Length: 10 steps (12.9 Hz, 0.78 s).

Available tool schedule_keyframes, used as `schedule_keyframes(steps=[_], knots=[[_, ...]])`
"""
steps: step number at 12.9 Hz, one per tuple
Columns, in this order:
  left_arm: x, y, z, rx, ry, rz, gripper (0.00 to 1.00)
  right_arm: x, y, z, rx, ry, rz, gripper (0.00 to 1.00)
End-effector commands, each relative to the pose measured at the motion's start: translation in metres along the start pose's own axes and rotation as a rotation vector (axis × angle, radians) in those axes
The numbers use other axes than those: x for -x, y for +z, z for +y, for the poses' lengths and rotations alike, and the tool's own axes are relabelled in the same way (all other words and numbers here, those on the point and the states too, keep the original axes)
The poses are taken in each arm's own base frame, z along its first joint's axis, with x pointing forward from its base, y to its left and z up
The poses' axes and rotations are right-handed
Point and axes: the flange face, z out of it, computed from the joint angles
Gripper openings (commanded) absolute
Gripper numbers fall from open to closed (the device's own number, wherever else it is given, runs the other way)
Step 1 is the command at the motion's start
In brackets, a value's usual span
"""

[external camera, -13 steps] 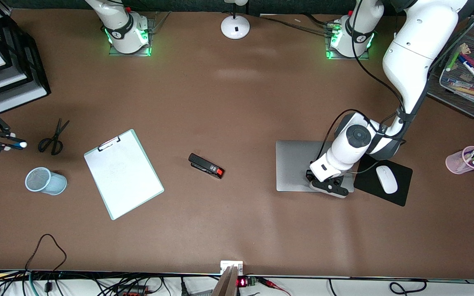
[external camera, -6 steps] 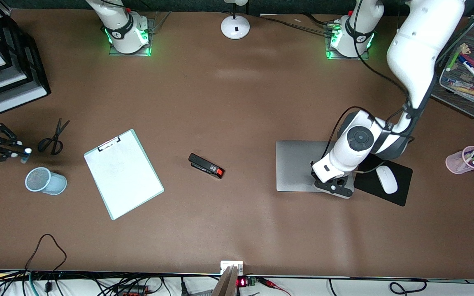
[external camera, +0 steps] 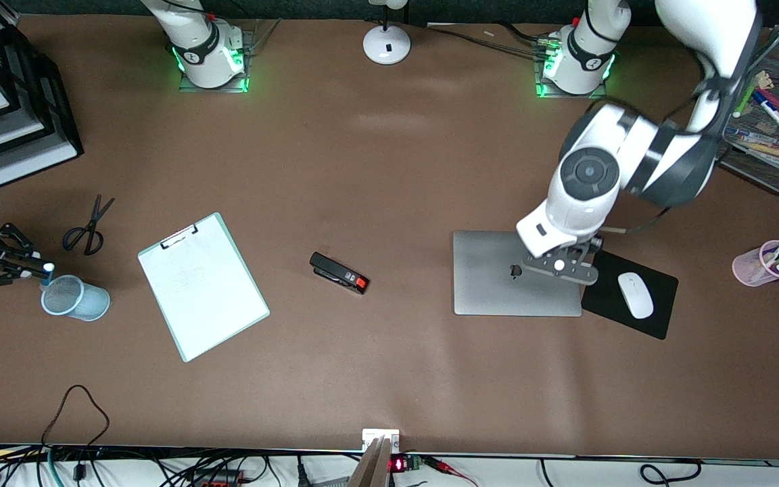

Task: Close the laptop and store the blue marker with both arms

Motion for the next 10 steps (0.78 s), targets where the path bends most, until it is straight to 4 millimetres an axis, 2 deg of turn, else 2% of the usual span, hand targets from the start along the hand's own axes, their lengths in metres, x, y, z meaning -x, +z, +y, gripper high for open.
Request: schedule_keyframes(steps=[1,2,5,7,8,9,10], knots=[[0.011,-0.051,-0.001,0.032,-0.009,-0.026,1.0,0.03,0.001,-0.002,0.058,-0.004,0.067,0.0],[0.011,-0.072,-0.008,0.106,-0.04,-0.04,1.0,0.039,0.006,-0.005,0.055,0.008,0.075,0.0],[0.02,-0.108,-0.035,0.22,-0.088,-0.092,1.0,0.057,0.017,-0.011,0.065,0.039,0.101,0.0],[0.027,-0.132,-0.05,0.223,-0.084,-0.098,1.0,0.063,0.016,-0.014,0.069,0.049,0.098,0.05],[0.028,-0.14,-0.069,0.236,-0.077,-0.086,1.0,0.062,0.015,-0.014,0.07,0.053,0.098,0.21],[0.04,-0.158,-0.082,0.226,-0.035,-0.043,1.0,0.063,0.015,-0.014,0.069,0.067,0.097,0.57],[0.048,-0.157,-0.101,0.215,-0.015,-0.033,1.0,0.062,0.014,-0.014,0.07,0.068,0.094,1.0]])
